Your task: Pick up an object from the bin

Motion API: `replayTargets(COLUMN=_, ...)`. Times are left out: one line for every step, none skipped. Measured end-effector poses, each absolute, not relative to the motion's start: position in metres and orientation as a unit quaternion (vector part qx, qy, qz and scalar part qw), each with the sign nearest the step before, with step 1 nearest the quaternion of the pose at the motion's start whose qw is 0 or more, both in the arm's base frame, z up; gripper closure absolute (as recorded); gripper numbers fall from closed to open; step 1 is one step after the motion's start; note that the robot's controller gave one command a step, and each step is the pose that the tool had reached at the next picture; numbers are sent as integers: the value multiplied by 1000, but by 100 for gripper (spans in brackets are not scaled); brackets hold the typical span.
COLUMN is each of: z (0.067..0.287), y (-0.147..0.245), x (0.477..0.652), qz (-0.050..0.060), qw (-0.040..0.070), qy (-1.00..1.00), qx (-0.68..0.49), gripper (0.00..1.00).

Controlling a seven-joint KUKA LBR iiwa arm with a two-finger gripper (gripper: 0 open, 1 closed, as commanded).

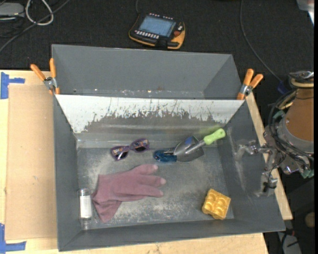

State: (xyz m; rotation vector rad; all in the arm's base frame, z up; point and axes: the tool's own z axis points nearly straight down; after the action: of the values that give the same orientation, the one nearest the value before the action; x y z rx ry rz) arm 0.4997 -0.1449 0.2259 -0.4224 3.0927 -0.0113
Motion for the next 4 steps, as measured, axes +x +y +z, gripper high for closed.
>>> replayTargets(z=197, y=-137, x=499, qz=0, qw=2, qy=995, qx=-98, gripper=0)
replayTargets(z=223, y=-137, x=506, qz=-2, qw=8, qy=993, qx=-119, gripper=0)
replayTargets(z=183, y=-123, x=491, qz=4, qw=-2, qy=992, qx=-126, gripper=0)
replayTargets(z=165, y=-151, x=472, qz=1, qw=1, qy=995, qx=-95, gripper=0)
